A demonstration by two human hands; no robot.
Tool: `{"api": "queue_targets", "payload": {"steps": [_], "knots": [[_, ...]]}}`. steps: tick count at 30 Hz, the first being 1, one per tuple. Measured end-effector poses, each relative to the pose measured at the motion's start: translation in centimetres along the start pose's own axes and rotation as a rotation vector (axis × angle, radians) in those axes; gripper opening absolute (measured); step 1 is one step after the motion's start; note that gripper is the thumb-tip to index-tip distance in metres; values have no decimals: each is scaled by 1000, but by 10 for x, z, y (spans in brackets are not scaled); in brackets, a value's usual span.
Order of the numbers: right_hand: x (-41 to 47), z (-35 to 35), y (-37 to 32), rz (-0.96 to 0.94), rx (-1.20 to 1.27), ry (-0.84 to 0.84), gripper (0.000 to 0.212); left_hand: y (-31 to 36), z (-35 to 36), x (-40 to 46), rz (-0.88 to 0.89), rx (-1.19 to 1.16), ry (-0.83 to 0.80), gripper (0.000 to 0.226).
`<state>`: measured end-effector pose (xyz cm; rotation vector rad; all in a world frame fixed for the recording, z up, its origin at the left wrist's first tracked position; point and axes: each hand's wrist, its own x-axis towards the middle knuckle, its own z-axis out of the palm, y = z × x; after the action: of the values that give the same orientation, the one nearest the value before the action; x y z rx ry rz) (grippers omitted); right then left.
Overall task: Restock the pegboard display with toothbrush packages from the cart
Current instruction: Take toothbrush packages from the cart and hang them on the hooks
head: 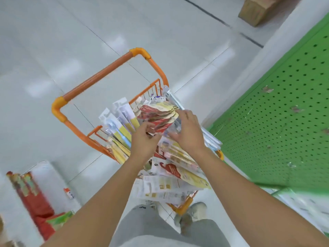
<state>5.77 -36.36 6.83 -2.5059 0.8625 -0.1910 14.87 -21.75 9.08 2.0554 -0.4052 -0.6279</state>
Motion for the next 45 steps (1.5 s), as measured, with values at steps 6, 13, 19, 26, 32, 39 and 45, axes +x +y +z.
{"api": "queue_targets", "payload": {"steps": [6,13,19,26,32,39,45], "knots": [[31,6,-28,-62,-299,-229,44,-19,-7,17,-21,35,-149,43],[20,14,-11,-123,-322,-197,44,-24,-14,21,74,103,-230,55],[23,10,4,192,-67,-50,12,-24,-14,24,158,300,-209,46],[13,-8,17,227,129,-49,16,-3,-12,23,171,239,-225,55],[2,-58,6,204,555,122,6,20,-9,28,106,39,-251,59],[4,-108,-19,213,1020,218,14,51,-4,24,135,-127,-501,52],[-7,-55,22,437,384,114,23,68,-7,16,91,-297,-264,10]]}}
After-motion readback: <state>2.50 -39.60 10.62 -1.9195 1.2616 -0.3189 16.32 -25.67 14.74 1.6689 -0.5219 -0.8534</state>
